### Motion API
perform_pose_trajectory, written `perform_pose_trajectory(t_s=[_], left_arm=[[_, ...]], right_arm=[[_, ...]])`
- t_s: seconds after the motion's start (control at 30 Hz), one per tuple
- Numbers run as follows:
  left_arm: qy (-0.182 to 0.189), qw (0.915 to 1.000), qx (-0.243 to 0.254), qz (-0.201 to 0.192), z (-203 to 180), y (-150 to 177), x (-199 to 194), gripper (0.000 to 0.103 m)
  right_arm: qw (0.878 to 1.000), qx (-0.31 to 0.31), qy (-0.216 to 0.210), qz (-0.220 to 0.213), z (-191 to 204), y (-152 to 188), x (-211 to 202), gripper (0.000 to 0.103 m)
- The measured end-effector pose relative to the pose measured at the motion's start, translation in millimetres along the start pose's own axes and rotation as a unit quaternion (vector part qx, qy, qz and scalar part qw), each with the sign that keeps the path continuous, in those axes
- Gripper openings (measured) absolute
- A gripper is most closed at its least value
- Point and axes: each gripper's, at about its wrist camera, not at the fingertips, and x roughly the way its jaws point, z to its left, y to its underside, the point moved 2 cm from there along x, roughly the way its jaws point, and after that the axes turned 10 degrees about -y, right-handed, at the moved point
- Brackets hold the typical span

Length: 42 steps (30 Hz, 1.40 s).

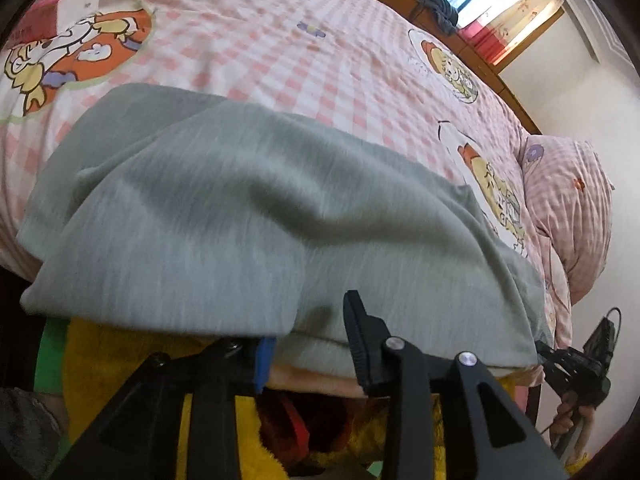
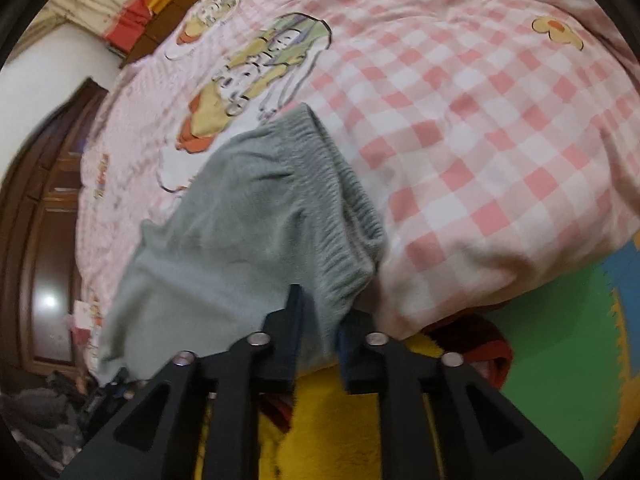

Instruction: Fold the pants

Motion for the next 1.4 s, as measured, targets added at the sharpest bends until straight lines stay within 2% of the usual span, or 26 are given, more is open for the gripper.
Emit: perform_pose_trajectory(t_s=[0.1,0.3,0.4,0.6,0.67,0.73,0.8,0.9,1.03,1.1,1.17,1.2,1.23,1.3,1.4], left_arm=[[-0.001,1.0000,-0.003,-0.007,-3,-3,6,0.034],[-0.001,0.9998,-0.008,-0.020,-5,-5,9,0.034],[0.006,0.9997,-0.012,-0.021,-3,-5,6,0.034],[0.008,0.9997,-0.011,-0.020,-2,-6,8,0.034],[0.007,0.9997,-0.008,-0.021,-2,-6,7,0.030],[0.008,0.9997,-0.006,-0.020,-2,-6,7,0.021],[0.009,0.9997,-0.007,-0.021,0,-5,6,0.013],[0.012,0.9996,-0.008,-0.026,2,-4,1,0.006],[0.022,0.9988,-0.004,-0.043,5,-2,-13,0.004],[0.025,0.9986,-0.001,-0.046,6,-2,-18,0.003],[0.024,0.9985,0.003,-0.049,7,-2,-23,0.003],[0.024,0.9985,0.005,-0.049,7,-2,-24,0.003],[0.025,0.9985,0.006,-0.048,8,-1,-25,0.003],[0.025,0.9986,0.010,-0.046,8,1,-27,0.003],[0.022,0.9987,0.020,-0.043,9,5,-30,0.003]], right_arm=[[1.000,0.004,-0.020,-0.011,6,7,-2,0.031],[0.999,0.022,-0.032,-0.024,13,21,7,0.032],[0.997,0.046,-0.056,-0.040,15,27,1,0.032],[0.995,0.068,-0.028,-0.068,11,35,-21,0.032],[0.995,0.075,-0.039,-0.056,12,37,-22,0.033],[0.994,0.077,-0.072,-0.021,18,41,-12,0.037],[0.993,0.070,-0.092,0.007,28,46,0,0.038],[0.995,0.045,-0.087,0.027,45,52,22,0.037],[0.996,0.030,-0.073,0.029,58,51,46,0.037],[0.997,0.036,-0.059,0.028,55,49,53,0.037],[0.996,0.052,-0.069,0.027,51,49,56,0.037],[0.995,0.057,-0.072,0.026,49,49,57,0.036],[0.995,0.056,-0.075,0.024,48,50,56,0.026],[0.995,0.047,-0.086,0.031,49,51,54,0.013],[0.992,0.047,-0.113,0.026,46,47,38,0.004]])
